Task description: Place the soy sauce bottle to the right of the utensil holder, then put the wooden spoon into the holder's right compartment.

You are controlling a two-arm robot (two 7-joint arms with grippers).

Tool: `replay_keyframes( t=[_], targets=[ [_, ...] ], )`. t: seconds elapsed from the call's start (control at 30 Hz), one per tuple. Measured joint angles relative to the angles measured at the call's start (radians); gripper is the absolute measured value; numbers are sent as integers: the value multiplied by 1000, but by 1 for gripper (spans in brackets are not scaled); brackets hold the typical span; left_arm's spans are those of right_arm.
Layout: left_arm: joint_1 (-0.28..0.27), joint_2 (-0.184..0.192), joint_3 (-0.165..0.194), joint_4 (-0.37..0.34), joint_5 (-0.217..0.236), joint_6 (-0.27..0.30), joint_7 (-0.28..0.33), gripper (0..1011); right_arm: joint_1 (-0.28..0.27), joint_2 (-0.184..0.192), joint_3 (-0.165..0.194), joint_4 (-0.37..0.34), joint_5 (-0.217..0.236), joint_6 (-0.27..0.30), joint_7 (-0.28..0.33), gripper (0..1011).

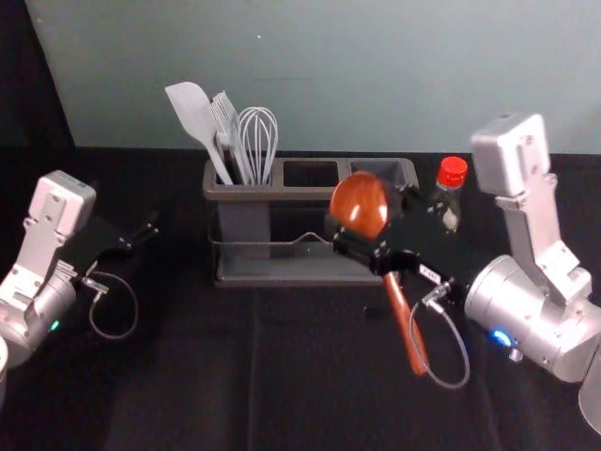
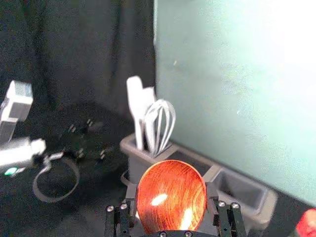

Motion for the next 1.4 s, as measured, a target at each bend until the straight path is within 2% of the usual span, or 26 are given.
replay_keyframes(
  t=[0.1, 0.23, 0.3, 0.33, 0.43, 0.53, 0.63, 0.73, 0.83, 1.0, 1.4],
  targets=[
    [0, 0, 0, 0, 0, 0, 0, 1005, -7, -6, 7, 14, -7, -97, -34, 838],
    [0, 0, 0, 0, 0, 0, 0, 1005, -12, -19, 9, 28, -24, -188, -81, 837],
    [0, 0, 0, 0, 0, 0, 0, 1005, -17, -30, 10, 36, -36, -236, -107, 837],
    [0, 0, 0, 0, 0, 0, 0, 1005, -23, -42, 12, 46, -49, -284, -131, 837],
    [0, 0, 0, 0, 0, 0, 0, 1005, -30, -66, 14, 65, -72, -366, -166, 837],
    [0, 0, 0, 0, 0, 0, 0, 1005, -31, -86, 18, 81, -83, -418, -181, 837],
    [0, 0, 0, 0, 0, 0, 0, 1005, -30, -98, 21, 89, -88, -440, -187, 837],
    [0, 0, 0, 0, 0, 0, 0, 1005, -24, -117, 21, 101, -114, -483, -205, 837],
    [0, 0, 0, 0, 0, 0, 0, 1005, -20, -126, 20, 107, -128, -499, -211, 838],
    [0, 0, 0, 0, 0, 0, 0, 1005, -16, -138, 20, 104, -139, -466, -210, 837],
    [0, 0, 0, 0, 0, 0, 0, 1005, -17, -136, 19, 105, -138, -478, -210, 837]
  ],
)
